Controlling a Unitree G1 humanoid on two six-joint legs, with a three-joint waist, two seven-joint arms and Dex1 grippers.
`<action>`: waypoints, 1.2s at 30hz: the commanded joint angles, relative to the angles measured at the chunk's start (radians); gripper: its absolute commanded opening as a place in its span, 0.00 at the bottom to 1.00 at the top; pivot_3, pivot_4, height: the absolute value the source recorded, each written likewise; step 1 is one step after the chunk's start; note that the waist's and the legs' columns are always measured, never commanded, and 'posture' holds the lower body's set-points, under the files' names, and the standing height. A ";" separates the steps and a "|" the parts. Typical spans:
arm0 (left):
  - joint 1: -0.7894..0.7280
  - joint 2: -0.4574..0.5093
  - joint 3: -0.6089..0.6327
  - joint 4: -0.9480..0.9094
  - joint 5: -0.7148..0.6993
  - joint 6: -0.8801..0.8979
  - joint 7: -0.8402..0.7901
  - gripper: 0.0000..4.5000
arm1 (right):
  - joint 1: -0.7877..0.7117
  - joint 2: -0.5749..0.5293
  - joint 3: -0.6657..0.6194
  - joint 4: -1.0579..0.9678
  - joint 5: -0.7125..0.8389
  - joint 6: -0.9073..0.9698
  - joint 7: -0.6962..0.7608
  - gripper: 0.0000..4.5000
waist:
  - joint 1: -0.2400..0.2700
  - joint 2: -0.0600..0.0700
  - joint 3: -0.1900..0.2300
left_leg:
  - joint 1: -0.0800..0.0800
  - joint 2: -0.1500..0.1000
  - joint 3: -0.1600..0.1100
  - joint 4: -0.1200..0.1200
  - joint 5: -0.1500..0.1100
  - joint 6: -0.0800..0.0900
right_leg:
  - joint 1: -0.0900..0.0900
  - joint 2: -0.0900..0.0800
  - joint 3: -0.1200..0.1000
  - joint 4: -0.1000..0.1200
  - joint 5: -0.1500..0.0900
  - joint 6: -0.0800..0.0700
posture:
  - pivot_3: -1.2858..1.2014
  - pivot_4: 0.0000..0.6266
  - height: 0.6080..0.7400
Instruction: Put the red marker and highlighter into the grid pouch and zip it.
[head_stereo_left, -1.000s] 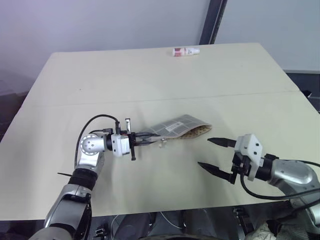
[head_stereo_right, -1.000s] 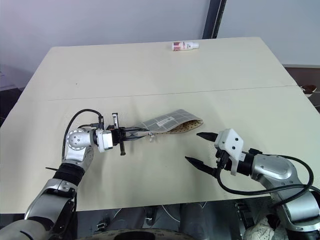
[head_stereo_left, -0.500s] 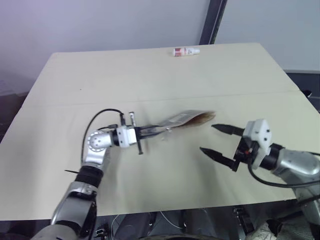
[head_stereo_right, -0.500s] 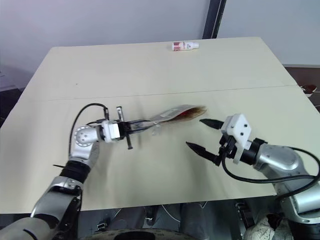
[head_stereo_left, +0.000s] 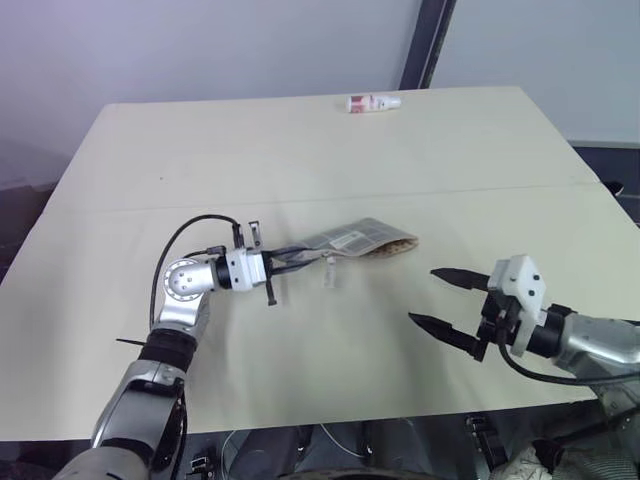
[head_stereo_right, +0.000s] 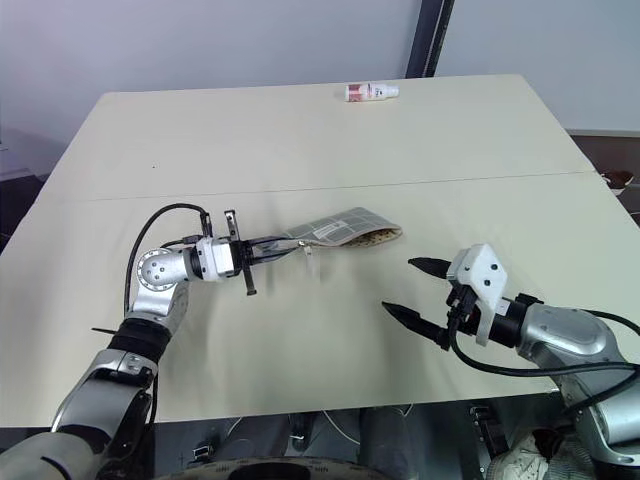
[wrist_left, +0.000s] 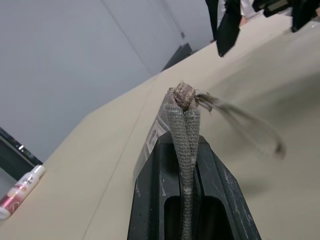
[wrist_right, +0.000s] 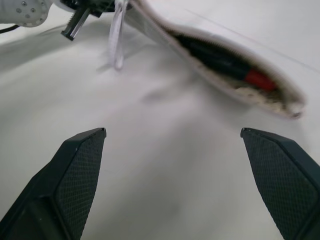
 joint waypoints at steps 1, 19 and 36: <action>-0.038 -0.011 0.014 0.000 0.015 -0.024 0.038 0.00 | -0.036 0.034 0.067 -0.034 0.014 0.034 -0.036 1.00 | 0.000 0.000 0.000 | 0.000 0.000 0.000 0.000 0.000 0.000 | 0.000 0.000 0.000 0.000 0.000 0.000 | 0.52 0.24 1.00; -0.067 -0.018 -0.056 0.029 0.120 -0.143 0.079 0.00 | -0.296 0.289 0.289 0.079 0.002 0.168 -0.226 1.00 | -0.001 0.000 0.000 | 0.000 0.000 0.001 0.000 0.000 0.001 | -0.001 0.002 0.000 0.000 0.001 0.000 | 0.52 0.24 1.00; -0.072 -0.009 -0.073 0.042 0.139 -0.167 0.128 0.00 | -0.344 0.374 0.277 0.108 0.052 0.193 -0.241 0.01 | -0.002 0.000 0.000 | 0.000 -0.001 0.001 0.000 -0.001 0.002 | -0.002 0.002 0.000 0.001 0.001 0.001 | 0.52 0.24 1.00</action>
